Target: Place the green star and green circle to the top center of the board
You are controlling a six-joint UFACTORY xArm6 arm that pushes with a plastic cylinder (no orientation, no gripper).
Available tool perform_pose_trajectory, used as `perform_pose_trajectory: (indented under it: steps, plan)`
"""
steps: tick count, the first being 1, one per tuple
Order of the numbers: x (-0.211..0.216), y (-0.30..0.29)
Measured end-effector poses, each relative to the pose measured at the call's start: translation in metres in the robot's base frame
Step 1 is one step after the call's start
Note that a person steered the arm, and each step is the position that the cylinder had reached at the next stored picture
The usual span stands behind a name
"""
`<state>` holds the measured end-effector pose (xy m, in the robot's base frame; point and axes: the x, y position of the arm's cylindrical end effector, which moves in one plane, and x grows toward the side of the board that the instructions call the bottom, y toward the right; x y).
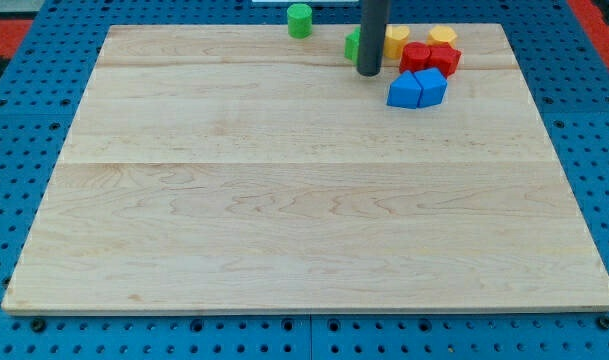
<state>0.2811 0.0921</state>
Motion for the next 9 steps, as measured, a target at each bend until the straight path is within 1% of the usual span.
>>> perform_pose_trajectory:
  steps: [1,3,4,5,6,7,9]
  plan:
    - [-0.014,0.012]
    - [-0.037,-0.007]
    - [-0.036,-0.022]
    - [-0.027,-0.022]
    - [-0.027,0.006]
    - [-0.028,0.012]
    - [-0.051,0.015]
